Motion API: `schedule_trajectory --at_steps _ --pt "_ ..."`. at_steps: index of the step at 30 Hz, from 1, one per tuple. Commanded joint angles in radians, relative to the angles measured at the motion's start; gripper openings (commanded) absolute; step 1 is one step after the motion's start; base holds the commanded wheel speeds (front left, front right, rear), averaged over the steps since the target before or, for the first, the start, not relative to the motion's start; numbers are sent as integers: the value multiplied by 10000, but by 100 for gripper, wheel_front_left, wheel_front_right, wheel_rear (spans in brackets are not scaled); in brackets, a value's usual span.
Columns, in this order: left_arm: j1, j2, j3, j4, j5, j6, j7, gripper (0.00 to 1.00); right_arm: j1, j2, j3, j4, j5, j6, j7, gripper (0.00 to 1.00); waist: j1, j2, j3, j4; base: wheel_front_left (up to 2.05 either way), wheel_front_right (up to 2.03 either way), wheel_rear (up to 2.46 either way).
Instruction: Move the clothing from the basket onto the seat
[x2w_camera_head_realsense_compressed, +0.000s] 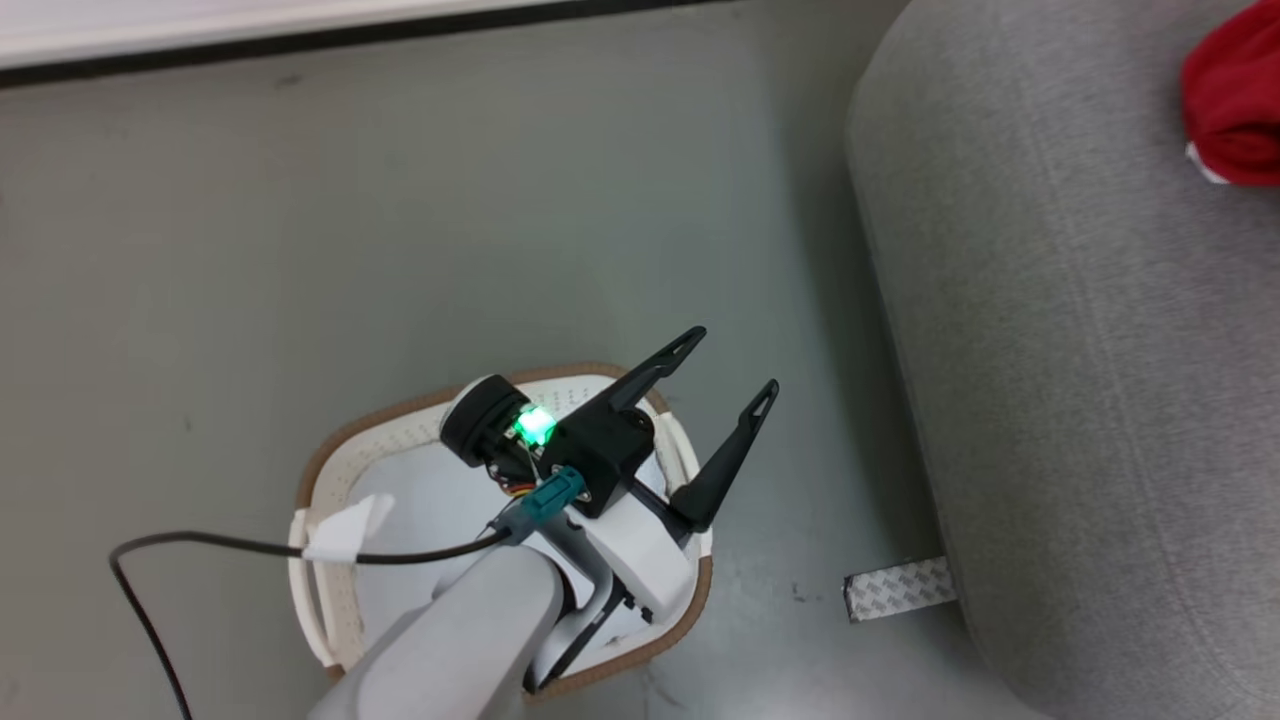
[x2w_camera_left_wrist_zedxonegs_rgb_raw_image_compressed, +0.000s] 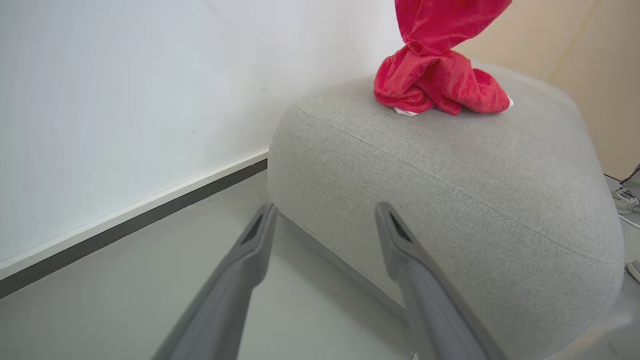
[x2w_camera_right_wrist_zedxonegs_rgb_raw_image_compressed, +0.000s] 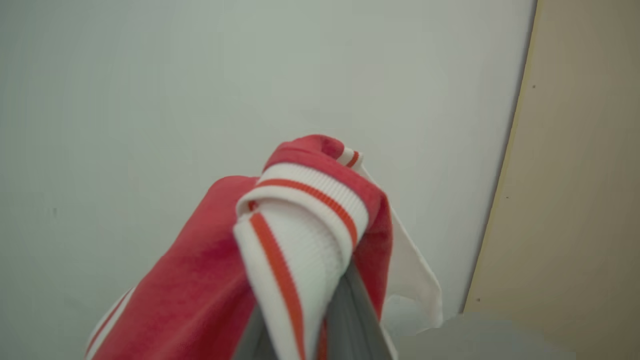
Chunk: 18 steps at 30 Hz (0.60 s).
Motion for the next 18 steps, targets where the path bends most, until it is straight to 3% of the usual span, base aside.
schedule_trajectory --at_steps 1,9,11,14,15,16,18 --pt "-92 65 18 -26 47 24 -51 100 12 -78 -151 376 -188 -19 -95 0 -3 0 274 191 0 0 0" --pt "56 157 -67 20 -10 92 19 100 1126 720 -1173 3007 -746 -19 -844 0 -3 0 484 141 0 0 0" --pt "58 165 -82 45 -38 97 37 100 1487 1070 -1241 3391 -861 -19 -904 9 -3 0 478 120 0 0 0" --pt "102 215 -34 165 -113 163 -23 100 1908 1532 -1308 3418 -805 -19 -969 49 -3 0 396 68 0 0 0" --pt "114 237 -4 223 -124 175 -60 100 2088 1704 -1284 3231 -773 -19 -967 94 -3 0 358 52 0 0 0" --pt "141 278 39 275 -151 206 -110 100 2290 1869 -1303 2986 -747 -19 -971 100 -3 0 308 24 0 0 0" --pt "234 345 122 399 -227 280 -207 100 2816 2323 -1329 2529 -631 -19 -963 100 -3 0 170 -24 0 0 0"
